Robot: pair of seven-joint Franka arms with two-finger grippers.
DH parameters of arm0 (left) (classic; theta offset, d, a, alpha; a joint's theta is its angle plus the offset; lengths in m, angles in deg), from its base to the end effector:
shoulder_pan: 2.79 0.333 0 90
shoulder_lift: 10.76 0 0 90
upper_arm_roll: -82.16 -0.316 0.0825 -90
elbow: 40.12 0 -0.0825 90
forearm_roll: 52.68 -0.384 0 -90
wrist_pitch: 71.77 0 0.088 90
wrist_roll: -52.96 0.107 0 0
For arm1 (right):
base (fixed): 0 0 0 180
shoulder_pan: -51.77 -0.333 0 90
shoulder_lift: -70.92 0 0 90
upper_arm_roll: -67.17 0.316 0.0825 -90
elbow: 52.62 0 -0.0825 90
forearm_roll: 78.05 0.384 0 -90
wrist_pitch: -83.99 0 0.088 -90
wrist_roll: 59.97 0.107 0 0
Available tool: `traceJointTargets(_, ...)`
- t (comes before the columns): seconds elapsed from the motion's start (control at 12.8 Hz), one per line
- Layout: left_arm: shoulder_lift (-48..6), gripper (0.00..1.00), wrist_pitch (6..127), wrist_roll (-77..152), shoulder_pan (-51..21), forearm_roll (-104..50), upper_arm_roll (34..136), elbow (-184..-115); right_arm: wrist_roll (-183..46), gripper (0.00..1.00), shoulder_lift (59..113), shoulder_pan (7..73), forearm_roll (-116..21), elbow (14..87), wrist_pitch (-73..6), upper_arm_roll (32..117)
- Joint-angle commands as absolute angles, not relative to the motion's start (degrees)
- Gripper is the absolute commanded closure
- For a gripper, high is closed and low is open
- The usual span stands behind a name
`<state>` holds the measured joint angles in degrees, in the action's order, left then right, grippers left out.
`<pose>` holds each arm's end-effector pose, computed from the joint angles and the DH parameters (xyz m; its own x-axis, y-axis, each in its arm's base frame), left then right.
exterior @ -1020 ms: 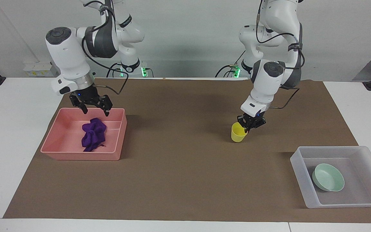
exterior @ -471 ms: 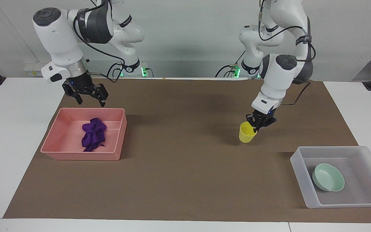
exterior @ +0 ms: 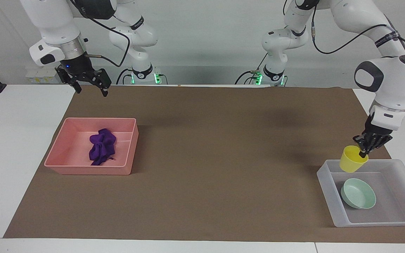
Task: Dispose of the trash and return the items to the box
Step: 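Place the yellow cup into the bowl in the clear bin with the left gripper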
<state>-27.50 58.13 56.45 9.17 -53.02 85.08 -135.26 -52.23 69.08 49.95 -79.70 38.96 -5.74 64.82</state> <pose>0.6649 0.1095 0.4710 0.9464 0.0918 0.3097 0.0996 -0.9950 -0.0097 0.5439 -0.0085 0.6287 0.9896 -0.1439 0.0035 -0.1439 -0.9892 0.0273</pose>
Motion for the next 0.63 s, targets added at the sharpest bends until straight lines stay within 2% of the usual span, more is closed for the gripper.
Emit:
traceJointTargets(0.0,-35.44,1.00,55.14,57.53,11.00,-53.12,86.02,-126.09,-52.50,0.00,68.20,50.54,-79.90,39.84,-5.49,65.50)
traceJointTargets(0.31,-41.51,1.00,56.63,60.16,12.15,-51.10,86.02,-122.91,-52.24,0.00,68.20,50.54,-79.90,39.84,-5.49,65.50)
traceJointTargets(0.55,-41.35,1.00,59.44,60.34,12.06,-50.22,85.94,-126.41,-52.24,0.00,68.20,50.80,-79.90,39.84,-5.22,65.50)
